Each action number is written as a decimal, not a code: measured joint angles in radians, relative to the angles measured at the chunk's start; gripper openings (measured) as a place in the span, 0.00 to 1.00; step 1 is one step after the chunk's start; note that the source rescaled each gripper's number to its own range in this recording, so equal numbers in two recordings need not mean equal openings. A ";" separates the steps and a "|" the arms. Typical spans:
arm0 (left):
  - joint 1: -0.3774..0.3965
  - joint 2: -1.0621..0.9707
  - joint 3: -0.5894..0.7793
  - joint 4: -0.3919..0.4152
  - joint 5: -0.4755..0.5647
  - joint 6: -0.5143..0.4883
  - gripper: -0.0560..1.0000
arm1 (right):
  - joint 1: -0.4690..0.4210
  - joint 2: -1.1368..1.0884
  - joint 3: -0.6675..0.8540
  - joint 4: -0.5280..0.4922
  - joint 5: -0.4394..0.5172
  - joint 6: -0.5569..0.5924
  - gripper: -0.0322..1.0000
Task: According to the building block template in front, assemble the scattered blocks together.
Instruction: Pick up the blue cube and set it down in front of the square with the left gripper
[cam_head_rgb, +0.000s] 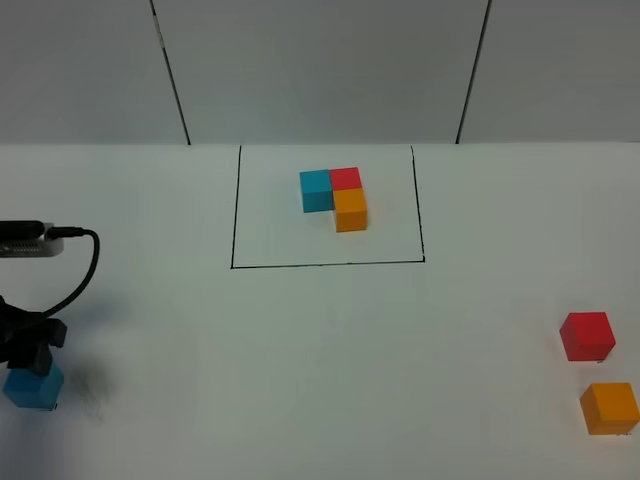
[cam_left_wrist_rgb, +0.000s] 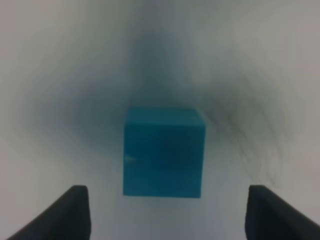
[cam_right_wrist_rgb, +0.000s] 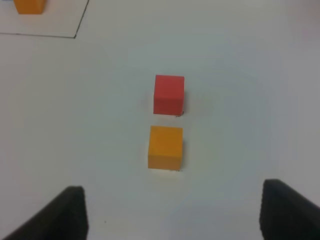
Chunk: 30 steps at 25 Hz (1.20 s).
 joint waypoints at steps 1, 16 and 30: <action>0.000 0.017 0.000 0.000 -0.001 0.000 0.62 | 0.000 0.000 0.000 0.000 0.000 0.001 0.64; 0.000 0.136 0.000 -0.014 -0.084 -0.001 0.62 | 0.000 0.000 0.000 0.000 0.000 0.001 0.64; 0.000 0.164 0.000 0.024 -0.113 -0.018 0.62 | 0.000 0.000 0.000 0.010 0.000 0.000 0.64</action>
